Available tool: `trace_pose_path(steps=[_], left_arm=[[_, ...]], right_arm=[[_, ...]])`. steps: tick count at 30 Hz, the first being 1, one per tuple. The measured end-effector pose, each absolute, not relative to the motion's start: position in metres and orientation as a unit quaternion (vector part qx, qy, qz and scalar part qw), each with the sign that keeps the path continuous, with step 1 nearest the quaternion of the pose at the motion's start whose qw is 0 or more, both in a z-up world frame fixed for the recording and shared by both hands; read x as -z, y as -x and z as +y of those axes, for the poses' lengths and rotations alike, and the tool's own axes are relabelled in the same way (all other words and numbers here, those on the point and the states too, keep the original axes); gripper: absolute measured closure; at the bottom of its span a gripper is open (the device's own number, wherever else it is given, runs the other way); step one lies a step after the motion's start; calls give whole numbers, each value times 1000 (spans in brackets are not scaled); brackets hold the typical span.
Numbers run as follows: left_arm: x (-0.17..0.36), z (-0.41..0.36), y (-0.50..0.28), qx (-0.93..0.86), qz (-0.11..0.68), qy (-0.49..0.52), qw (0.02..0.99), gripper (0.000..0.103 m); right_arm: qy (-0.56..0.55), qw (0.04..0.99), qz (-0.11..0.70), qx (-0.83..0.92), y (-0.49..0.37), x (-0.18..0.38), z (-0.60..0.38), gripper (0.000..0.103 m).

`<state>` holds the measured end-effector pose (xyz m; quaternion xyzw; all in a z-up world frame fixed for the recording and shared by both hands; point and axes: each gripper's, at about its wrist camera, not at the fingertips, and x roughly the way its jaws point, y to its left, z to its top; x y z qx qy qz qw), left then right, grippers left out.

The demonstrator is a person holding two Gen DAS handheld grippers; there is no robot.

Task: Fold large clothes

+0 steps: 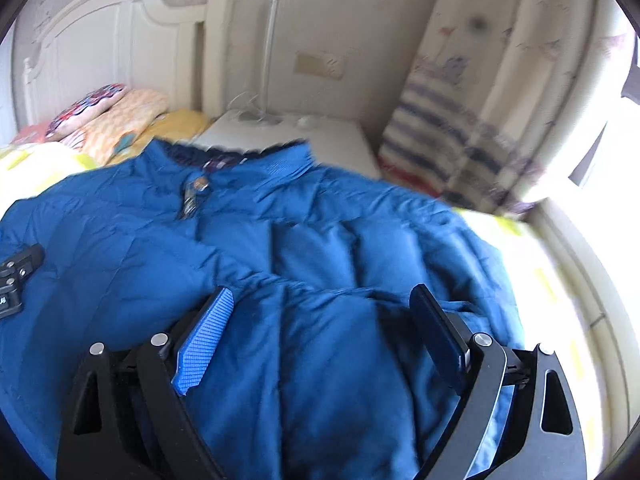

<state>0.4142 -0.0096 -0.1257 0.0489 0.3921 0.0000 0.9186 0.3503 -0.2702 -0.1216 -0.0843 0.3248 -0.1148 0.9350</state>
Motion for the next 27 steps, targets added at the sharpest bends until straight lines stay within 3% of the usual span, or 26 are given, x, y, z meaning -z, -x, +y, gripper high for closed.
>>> trace_pose_path(steps=[3,6,13,21,24,27], left_arm=[[125,-10,-413,0,394,-46,918,2],[125,-10,-414,-1,396,-46,917,2],[123,-11,-411,-1,392,-49,919,2],[75,8,-347,51,299,19,953,3],[71,-6,-320,98,334,-15,937,2],[106,-14,-307,101,380,-49,918,2]], right_arm=[[42,953,278,113,-326,107,-279,16],[-22,938,335,81,-320,104,-291,16],[77,920,376,86,-297,133,-275,16],[48,916,390,77,-301,137,-287,12],[46,915,392,77,-304,138,-288,11],[43,916,393,74,-304,138,-291,10]])
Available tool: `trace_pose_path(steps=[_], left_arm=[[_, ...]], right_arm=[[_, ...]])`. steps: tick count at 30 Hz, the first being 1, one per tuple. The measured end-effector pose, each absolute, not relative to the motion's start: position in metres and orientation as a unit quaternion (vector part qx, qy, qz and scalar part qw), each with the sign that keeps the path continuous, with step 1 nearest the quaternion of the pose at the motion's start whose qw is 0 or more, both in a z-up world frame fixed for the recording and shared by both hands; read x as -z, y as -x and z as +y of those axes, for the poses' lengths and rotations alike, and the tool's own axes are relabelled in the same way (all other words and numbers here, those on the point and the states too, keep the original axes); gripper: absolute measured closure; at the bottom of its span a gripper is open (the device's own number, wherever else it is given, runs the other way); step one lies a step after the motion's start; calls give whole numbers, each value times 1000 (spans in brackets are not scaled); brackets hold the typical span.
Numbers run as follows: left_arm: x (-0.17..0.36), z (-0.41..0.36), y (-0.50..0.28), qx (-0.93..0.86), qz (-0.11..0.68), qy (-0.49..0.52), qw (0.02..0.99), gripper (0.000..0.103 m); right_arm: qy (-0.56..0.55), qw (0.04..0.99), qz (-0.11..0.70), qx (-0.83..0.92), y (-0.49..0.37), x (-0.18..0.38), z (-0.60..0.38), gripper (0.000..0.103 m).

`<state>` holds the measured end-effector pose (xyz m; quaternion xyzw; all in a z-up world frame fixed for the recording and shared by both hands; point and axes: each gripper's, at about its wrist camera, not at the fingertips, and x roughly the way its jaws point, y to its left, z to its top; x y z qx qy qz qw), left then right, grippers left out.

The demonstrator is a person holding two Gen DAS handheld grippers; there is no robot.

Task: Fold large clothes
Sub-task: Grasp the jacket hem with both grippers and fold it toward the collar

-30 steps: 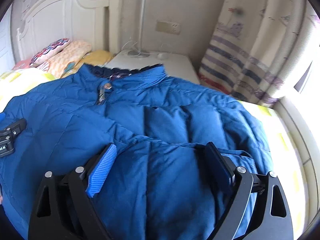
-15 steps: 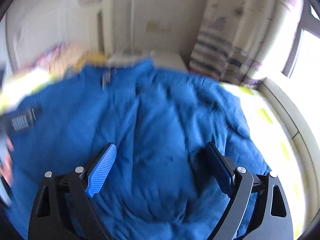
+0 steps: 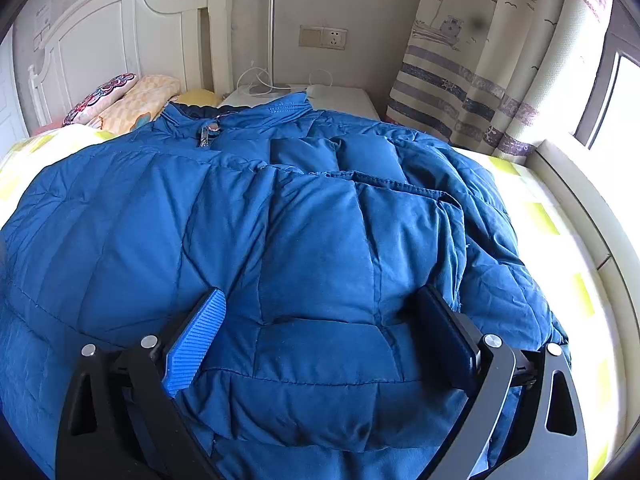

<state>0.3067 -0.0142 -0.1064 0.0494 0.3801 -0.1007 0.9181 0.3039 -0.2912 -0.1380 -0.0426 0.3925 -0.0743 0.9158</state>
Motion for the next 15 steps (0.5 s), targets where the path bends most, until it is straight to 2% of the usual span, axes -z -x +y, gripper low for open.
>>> trace_pose_path(steps=[1,9,11,15], left_arm=[[120,-15,-307,96,399,-57,910,2],[122,-16,-307,84,413,-63,905,2],[124,-14,-307,84,413,-64,904,2],[124,-16,-308,83,414,-64,904,2]], right_arm=[[43,916,392,74,-304,138,-291,10],[39,909,410,56,-304,134,-295,7],[28,901,430,41,-288,120,-292,7],[56,913,405,11,-236,99,-279,5]])
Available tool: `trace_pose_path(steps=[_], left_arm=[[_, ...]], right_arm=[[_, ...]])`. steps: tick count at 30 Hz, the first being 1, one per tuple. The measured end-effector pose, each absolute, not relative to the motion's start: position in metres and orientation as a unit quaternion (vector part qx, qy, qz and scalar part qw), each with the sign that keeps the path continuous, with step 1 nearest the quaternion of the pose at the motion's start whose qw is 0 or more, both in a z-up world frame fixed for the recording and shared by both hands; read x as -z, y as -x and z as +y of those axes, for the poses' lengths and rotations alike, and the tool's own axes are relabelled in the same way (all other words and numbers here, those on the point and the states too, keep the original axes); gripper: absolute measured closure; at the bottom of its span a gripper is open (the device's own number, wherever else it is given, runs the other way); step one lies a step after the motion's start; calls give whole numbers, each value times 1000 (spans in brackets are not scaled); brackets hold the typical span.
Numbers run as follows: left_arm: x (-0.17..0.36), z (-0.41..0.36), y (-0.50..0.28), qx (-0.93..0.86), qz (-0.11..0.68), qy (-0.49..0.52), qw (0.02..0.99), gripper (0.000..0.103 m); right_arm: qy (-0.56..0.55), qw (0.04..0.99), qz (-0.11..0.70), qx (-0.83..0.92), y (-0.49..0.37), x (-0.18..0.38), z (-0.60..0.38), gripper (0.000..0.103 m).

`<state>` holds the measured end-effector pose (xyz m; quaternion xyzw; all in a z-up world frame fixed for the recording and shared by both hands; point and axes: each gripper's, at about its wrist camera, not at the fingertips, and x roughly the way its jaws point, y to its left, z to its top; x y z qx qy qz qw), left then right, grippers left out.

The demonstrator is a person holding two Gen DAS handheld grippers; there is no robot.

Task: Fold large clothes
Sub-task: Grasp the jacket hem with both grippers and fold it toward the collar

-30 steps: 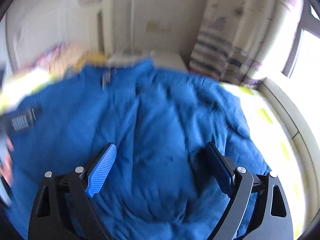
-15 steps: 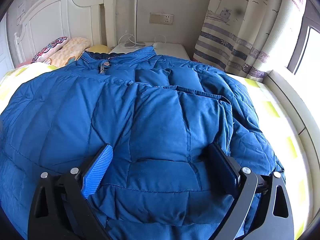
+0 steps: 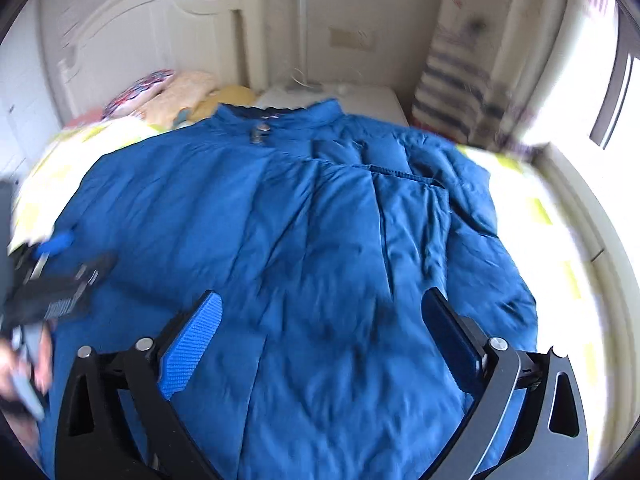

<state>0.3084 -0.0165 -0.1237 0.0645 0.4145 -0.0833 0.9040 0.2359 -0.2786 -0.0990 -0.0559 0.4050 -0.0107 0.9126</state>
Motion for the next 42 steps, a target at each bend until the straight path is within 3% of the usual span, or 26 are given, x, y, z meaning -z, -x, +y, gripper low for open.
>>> trace_pose_path(steps=[4,5,9,13,17,20,22,26,34,38,42], left_arm=[[125,-20,-312,80,415,-69,904,2],[124,-21,-312,79,415,-71,904,2],[117,-23,-299,56,421,-83,902,2],[95,-33,-249,137,388,-20,911,2],[133,-69,-236,140,435,-107,883,2],[134,-62,-238,143,437,-87,884,2],[135,-59,-239,146,437,-77,884,2],[136,-62,-238,138,432,-90,887,2],[119,-51,-199,135,412,-72,898,2],[134,-53,-174,142,424,-113,887,2],[137,-52,-177,141,430,-107,885,2]], right_arm=[[99,879,466,3,-221,144,-274,5],[75,892,446,-4,-216,151,-281,4],[60,893,446,-9,-215,150,-287,4],[63,896,439,-7,-212,149,-286,4],[63,895,441,-8,-211,149,-287,5],[59,906,420,18,-201,139,-297,5],[38,913,402,52,-198,131,-313,5],[-47,891,445,79,-211,145,-359,4],[8,912,410,27,-176,120,-319,5],[90,887,450,-51,-157,150,-278,4],[87,892,440,-46,-157,151,-279,4]])
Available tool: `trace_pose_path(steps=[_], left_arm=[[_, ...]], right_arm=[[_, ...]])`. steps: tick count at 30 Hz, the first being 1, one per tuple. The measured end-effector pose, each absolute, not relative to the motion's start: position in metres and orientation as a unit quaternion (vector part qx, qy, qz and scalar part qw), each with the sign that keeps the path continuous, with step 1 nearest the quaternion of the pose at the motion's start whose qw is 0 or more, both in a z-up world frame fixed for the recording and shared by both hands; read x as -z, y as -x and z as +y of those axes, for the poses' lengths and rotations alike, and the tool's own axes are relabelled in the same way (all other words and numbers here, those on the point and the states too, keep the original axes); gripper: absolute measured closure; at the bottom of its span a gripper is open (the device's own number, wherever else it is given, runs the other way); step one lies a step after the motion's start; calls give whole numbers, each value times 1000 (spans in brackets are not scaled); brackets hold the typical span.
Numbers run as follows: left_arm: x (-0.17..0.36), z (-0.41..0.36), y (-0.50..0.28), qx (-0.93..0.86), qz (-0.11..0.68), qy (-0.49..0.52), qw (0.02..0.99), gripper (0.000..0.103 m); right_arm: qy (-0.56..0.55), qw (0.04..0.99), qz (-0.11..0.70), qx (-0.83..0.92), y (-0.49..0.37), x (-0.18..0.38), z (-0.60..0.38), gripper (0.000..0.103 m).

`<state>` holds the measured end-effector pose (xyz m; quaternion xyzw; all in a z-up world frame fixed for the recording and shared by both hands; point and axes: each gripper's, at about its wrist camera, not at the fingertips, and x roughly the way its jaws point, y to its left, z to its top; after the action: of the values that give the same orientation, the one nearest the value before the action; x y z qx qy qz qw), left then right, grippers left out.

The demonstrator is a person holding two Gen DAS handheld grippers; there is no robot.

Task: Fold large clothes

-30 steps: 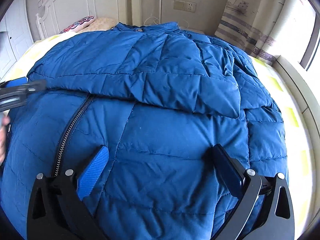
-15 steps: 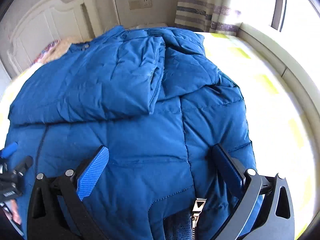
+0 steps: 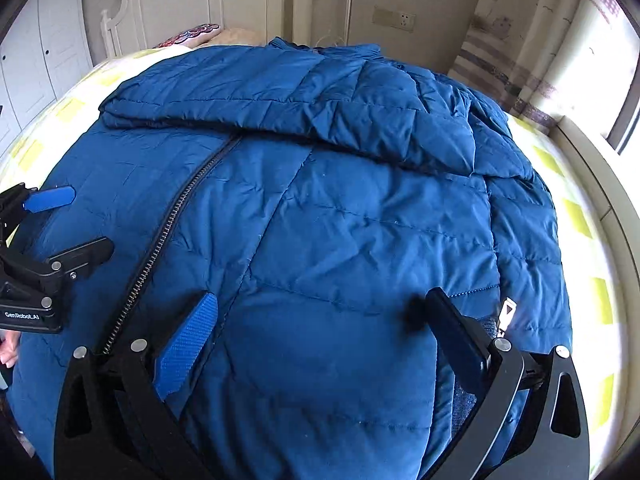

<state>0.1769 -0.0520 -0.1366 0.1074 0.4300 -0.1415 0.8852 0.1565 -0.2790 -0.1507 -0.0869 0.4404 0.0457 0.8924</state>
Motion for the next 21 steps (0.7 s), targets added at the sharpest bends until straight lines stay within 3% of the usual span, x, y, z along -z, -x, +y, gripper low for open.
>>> trace_pose_path(steps=[9,16,21], left_arm=[[123,-15,-153,96,407,-68,906,2],[127,31,-147,32,433,-26,900,3],[104,1,-107,117,379,-25,917,3]], right_arm=[[75,893,442,-34,-124,140,-283,5],[67,897,437,-19,-78,148,-312,5],[75,917,388,-59,-44,128,-292,5]])
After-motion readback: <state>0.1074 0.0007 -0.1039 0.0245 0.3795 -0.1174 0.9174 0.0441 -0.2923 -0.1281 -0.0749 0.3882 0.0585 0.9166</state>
